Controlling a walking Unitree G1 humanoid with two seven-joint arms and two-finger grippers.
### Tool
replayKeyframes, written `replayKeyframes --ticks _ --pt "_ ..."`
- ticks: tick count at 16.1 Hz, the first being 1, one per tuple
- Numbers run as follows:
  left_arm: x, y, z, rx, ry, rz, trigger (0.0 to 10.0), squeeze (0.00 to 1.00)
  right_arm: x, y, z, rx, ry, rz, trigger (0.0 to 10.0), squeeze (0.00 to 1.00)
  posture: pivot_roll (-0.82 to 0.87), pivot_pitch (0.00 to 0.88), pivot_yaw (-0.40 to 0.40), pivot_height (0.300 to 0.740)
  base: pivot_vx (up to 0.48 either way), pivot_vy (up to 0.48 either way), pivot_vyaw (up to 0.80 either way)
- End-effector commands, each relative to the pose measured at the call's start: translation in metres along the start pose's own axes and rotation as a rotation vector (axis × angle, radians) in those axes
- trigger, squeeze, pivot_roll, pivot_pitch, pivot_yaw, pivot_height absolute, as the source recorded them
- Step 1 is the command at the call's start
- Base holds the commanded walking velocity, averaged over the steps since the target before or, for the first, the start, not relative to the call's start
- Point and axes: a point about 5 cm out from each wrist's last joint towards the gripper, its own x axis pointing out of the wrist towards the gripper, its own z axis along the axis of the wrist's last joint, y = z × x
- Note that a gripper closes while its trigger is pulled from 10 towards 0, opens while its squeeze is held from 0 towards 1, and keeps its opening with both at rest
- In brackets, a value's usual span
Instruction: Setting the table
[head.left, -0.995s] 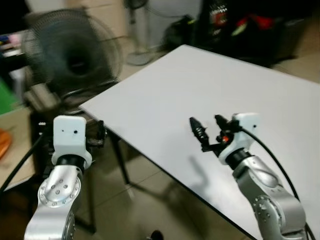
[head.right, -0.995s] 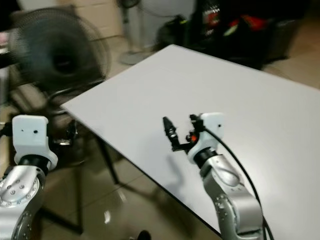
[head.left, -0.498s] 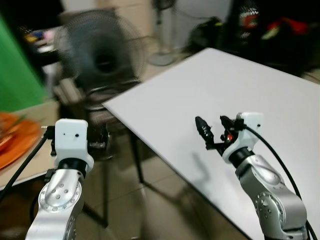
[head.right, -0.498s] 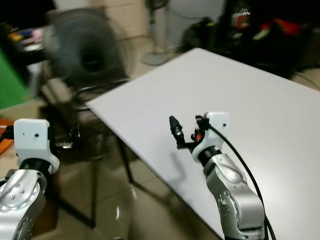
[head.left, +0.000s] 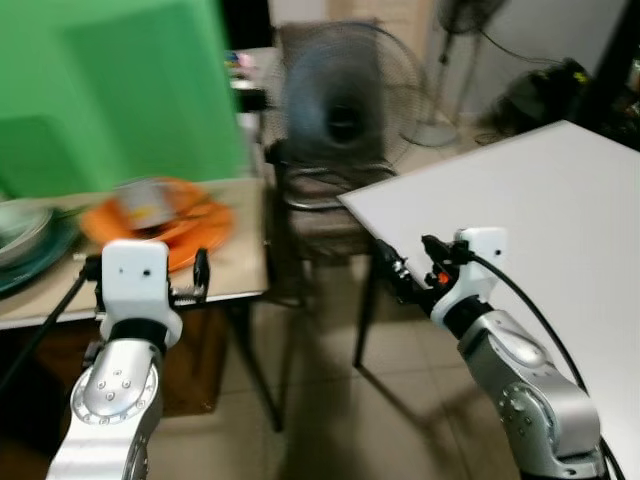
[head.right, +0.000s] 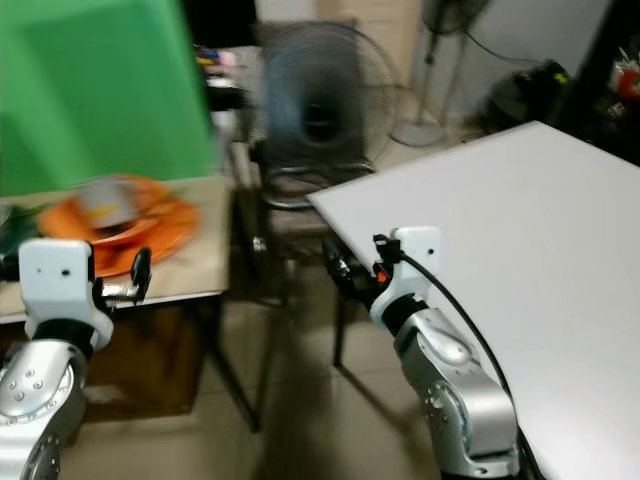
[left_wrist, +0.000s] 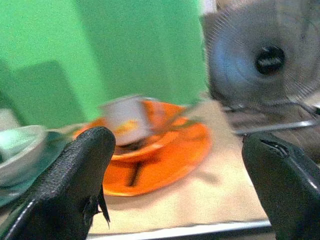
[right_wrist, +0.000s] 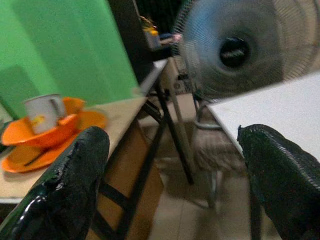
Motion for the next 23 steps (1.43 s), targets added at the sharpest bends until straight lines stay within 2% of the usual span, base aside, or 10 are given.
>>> replayKeyframes --ticks 1,6,11,12,13,17,18,19,21,23 --pt "-0.001 0.005 -0.006 0.01 0.034 0.019 10.0 0.0 0.003 0.008 -0.001 0.012 0.007 0.038 10.0 1.0 -0.01 0.0 0.033 0.74 0.0 0.33 0.8" --pt "0.0 0.01 -0.001 0.086 0.012 0.041 10.0 0.04 0.007 0.012 -0.003 0.021 0.014 0.064 10.0 1.0 0.0 0.0 0.026 0.74 0.0 -0.061 0.8" --pt "0.001 0.011 -0.002 0.046 0.014 0.053 10.0 0.0 0.013 0.009 0.0 0.038 0.001 0.045 10.0 1.0 0.02 0.0 0.009 0.74 0.0 -0.265 0.75" --pt "0.001 0.009 -0.003 0.042 0.027 0.045 10.0 0.0 0.015 0.007 0.001 0.023 0.002 0.014 10.0 0.83 0.02 0.0 0.006 0.74 0.0 0.0 0.0" --pt "0.001 0.007 -0.005 0.034 0.039 0.027 10.0 0.0 0.017 0.005 0.004 0.003 -0.011 -0.009 10.0 0.0 0.02 0.0 0.004 0.74 0.0 0.0 0.0" --pt "0.007 -0.008 -0.002 -0.001 0.006 -0.104 10.0 0.0 0.022 -0.002 0.027 -0.085 -0.186 -0.117 10.0 0.0 0.0 0.0 0.008 0.74 0.0 0.0 0.0" --pt "0.008 -0.01 -0.001 -0.009 -0.004 -0.125 10.0 0.01 0.023 -0.006 0.025 -0.098 -0.157 -0.134 10.0 0.0 0.0 0.0 0.009 0.74 0.3 0.0 0.0" --pt "0.01 -0.016 0.001 -0.026 -0.019 -0.175 10.0 0.01 0.021 -0.005 0.021 -0.004 -0.155 -0.082 10.0 0.0 0.0 0.0 0.009 0.74 0.304 0.0 0.0" --pt "0.01 -0.022 -0.001 -0.026 -0.02 -0.247 10.0 0.0 0.022 -0.005 0.016 -0.102 -0.113 -0.086 10.0 0.0 0.0 0.0 0.011 0.74 0.304 0.0 0.0" --pt "0.009 -0.021 -0.001 -0.009 -0.031 -0.264 10.0 0.0 0.024 -0.008 0.013 -0.102 -0.099 -0.132 10.0 0.0 -0.01 0.0 0.013 0.74 0.309 0.0 -0.4"
